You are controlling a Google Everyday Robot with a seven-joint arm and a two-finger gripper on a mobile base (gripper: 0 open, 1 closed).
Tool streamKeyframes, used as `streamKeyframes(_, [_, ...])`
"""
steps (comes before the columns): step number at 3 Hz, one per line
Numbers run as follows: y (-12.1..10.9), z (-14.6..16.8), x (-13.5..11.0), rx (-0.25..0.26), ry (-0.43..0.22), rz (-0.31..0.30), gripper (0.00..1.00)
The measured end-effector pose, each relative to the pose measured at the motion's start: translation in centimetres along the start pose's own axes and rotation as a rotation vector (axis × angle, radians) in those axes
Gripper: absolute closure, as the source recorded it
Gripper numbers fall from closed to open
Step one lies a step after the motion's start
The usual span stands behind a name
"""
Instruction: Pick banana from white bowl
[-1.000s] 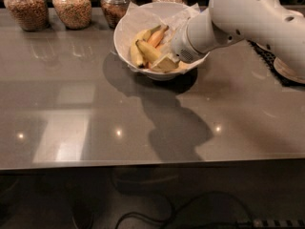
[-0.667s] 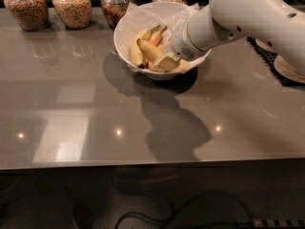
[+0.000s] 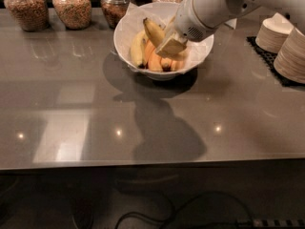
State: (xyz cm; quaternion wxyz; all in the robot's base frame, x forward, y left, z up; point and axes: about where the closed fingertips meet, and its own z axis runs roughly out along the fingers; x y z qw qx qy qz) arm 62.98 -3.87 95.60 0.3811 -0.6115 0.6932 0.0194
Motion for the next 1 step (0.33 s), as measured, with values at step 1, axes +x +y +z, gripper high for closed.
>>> streamKeyframes(1, [-0.38, -3.30, -1.44, -0.017, 0.020, -0.056, 1.00])
